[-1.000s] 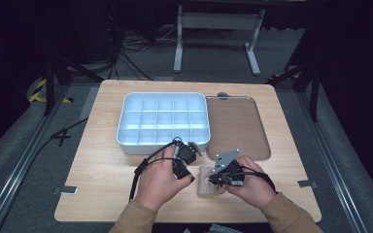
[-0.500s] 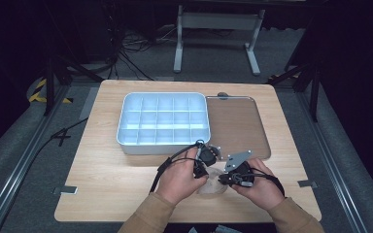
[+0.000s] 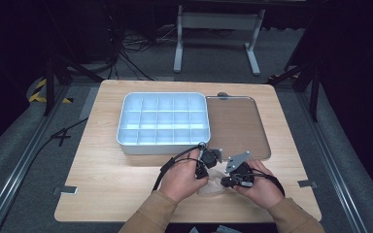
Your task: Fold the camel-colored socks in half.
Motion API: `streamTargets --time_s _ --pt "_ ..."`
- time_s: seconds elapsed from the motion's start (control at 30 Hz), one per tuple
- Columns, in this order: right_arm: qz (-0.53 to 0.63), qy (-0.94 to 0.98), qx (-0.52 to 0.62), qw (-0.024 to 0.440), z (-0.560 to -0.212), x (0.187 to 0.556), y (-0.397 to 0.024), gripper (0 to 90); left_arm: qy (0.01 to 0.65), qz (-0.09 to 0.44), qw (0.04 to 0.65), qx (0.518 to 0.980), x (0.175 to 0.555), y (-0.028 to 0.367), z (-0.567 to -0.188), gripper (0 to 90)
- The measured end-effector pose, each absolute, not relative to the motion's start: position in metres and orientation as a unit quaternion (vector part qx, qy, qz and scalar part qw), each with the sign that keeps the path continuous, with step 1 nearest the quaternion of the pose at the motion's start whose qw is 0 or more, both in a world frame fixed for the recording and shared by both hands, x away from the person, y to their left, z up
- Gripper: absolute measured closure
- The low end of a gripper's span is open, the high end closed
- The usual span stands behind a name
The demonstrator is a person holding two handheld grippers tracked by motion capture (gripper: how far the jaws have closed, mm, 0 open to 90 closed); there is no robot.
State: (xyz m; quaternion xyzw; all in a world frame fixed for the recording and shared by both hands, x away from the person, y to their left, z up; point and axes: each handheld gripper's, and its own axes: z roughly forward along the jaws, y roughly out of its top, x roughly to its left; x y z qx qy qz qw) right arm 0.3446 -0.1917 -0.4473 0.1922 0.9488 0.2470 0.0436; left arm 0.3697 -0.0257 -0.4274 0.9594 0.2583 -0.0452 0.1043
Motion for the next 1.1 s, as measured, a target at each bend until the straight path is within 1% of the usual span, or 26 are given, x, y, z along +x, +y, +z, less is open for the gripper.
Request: streamTargets --time_s 0.07,0.2,0.43,0.5,0.73,0.8,1.1 --pt "0.248 0.948 0.194 0.036 -0.448 0.345 -0.193 84.7 0.259 -0.045 0.103 0.959 0.370 -0.027 -0.430 84.7" --pt "0.245 0.950 0.191 0.044 -0.448 0.344 -0.192 84.8 0.260 -0.046 0.111 0.958 0.369 -0.024 -0.428 83.2" --pt "0.246 0.948 0.196 0.042 -0.448 0.344 -0.192 84.7 0.250 -0.035 0.132 0.958 0.364 -0.015 -0.413 75.7" --pt "0.247 0.948 0.193 0.043 -0.447 0.344 -0.192 84.5 0.249 -0.041 0.142 0.957 0.362 -0.008 -0.407 73.0" --pt "0.261 0.946 0.189 0.048 -0.437 0.343 -0.194 83.5 0.243 -0.023 0.146 0.959 0.355 0.004 -0.388 67.0" --pt "0.265 0.944 0.192 0.051 -0.432 0.341 -0.196 82.3 0.231 -0.014 0.138 0.963 0.352 0.009 -0.385 63.3" --pt "0.282 0.936 0.205 0.048 -0.421 0.340 -0.204 77.8 0.247 -0.012 0.144 0.958 0.353 0.023 -0.380 61.4"
